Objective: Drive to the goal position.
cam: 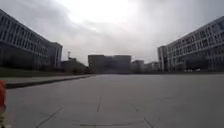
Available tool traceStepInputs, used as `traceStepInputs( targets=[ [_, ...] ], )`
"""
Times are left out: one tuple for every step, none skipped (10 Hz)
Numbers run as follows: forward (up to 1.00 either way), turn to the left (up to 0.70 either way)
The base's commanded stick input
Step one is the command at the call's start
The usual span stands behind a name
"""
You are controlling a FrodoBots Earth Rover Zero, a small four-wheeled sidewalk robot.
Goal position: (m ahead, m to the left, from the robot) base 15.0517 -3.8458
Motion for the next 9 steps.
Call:
traceStepInputs(
  targets=[
    [0.85,0.00],
    [0.85,0.00],
    [0.85,0.00],
    [0.85,0.00],
    [0.85,0.00],
    [0.85,0.00],
    [0.85,0.00],
    [0.85,0.00],
    [0.85,0.00]
  ],
)
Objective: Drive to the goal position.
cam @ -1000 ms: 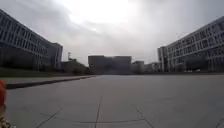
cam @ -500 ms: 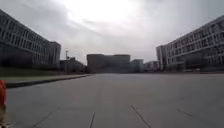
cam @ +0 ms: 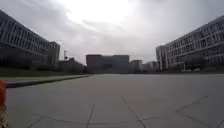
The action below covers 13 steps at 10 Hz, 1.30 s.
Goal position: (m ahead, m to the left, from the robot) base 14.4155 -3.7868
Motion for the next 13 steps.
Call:
traceStepInputs(
  targets=[
    [0.85,0.00],
    [0.85,0.00],
    [0.85,0.00],
    [0.85,0.00],
    [0.85,0.00],
    [0.85,0.00],
    [0.85,0.00],
    [0.85,0.00],
    [0.85,0.00],
    [0.85,0.00],
    [0.85,0.00],
    [0.85,0.00],
    [0.85,0.00]
  ],
)
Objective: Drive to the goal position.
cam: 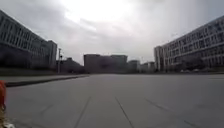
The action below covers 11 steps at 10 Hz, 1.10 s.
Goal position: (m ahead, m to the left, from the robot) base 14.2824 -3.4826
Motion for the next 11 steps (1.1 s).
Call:
traceStepInputs(
  targets=[
    [0.85,0.00],
    [0.85,0.00],
    [0.85,0.00],
    [0.85,0.00],
    [0.85,0.00],
    [0.85,0.00],
    [0.85,0.00],
    [0.85,0.00],
    [0.85,0.00],
    [0.85,0.00],
    [0.85,0.00]
  ],
)
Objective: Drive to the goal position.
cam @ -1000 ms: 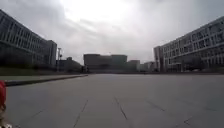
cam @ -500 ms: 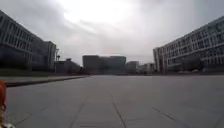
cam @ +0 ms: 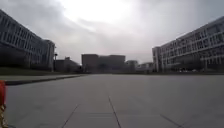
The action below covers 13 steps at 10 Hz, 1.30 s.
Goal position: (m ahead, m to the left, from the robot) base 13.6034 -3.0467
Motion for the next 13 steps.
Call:
traceStepInputs(
  targets=[
    [0.85,0.00],
    [0.85,0.00],
    [0.85,0.00],
    [0.85,0.00],
    [0.85,0.00],
    [0.85,0.00],
    [0.85,0.00],
    [0.85,0.00],
    [0.85,0.00],
    [0.85,0.00],
    [0.85,0.00],
    [0.85,0.00],
    [0.85,0.00]
  ],
)
